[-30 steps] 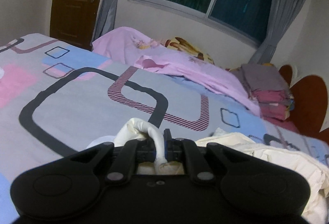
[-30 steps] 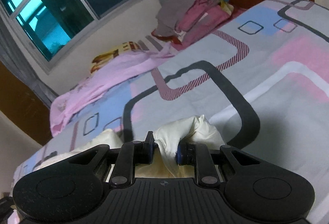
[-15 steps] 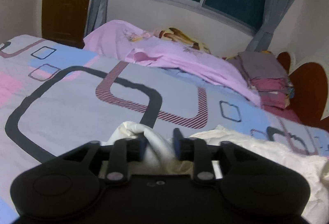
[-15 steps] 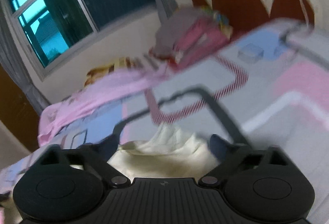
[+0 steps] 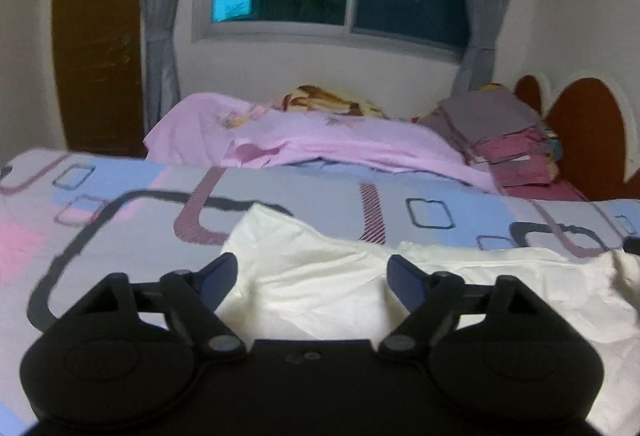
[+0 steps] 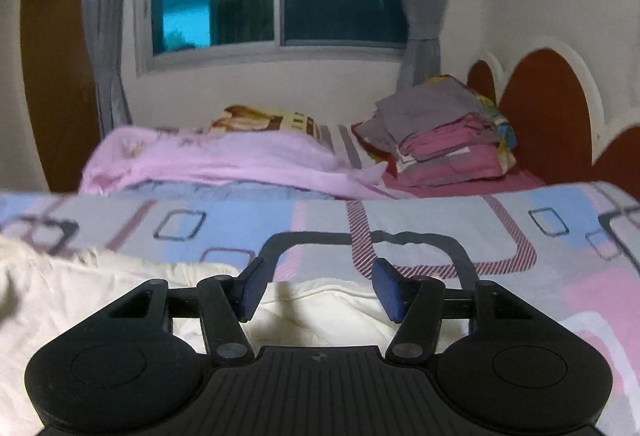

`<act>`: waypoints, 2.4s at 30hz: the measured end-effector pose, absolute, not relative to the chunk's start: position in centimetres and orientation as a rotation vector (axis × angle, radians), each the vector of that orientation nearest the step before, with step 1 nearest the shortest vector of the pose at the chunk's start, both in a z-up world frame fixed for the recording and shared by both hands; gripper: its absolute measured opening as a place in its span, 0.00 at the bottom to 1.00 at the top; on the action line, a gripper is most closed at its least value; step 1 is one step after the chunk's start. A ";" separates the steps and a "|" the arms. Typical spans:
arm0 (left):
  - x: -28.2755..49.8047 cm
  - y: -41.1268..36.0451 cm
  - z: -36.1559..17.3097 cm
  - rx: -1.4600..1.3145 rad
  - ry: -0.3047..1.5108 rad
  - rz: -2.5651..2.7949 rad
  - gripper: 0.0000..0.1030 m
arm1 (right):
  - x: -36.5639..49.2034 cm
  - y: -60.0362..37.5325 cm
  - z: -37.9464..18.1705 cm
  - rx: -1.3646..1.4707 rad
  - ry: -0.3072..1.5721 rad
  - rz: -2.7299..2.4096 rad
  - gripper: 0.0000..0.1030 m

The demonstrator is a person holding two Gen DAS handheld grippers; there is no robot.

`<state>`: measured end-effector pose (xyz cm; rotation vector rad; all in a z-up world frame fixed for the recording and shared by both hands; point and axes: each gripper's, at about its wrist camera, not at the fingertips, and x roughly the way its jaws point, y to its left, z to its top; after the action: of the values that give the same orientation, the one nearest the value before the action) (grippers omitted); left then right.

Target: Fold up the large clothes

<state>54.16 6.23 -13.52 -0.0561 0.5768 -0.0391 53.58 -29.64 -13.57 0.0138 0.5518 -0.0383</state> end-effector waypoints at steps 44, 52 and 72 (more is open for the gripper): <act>49.1 -0.1 -17.3 -0.001 0.575 -0.111 0.86 | 47.4 -23.3 -15.9 0.058 0.511 -0.041 0.57; 49.0 -0.2 -20.4 0.015 0.583 -0.071 0.90 | 49.3 -22.6 -19.5 0.003 0.553 -0.069 0.57; 49.0 -0.5 -20.9 0.039 0.645 -0.051 0.91 | 51.1 -23.6 -21.3 0.023 0.642 -0.028 0.60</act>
<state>49.04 -0.50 -20.93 0.0393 0.6452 -0.0513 51.14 -23.56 -21.30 0.0233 0.6421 -0.0277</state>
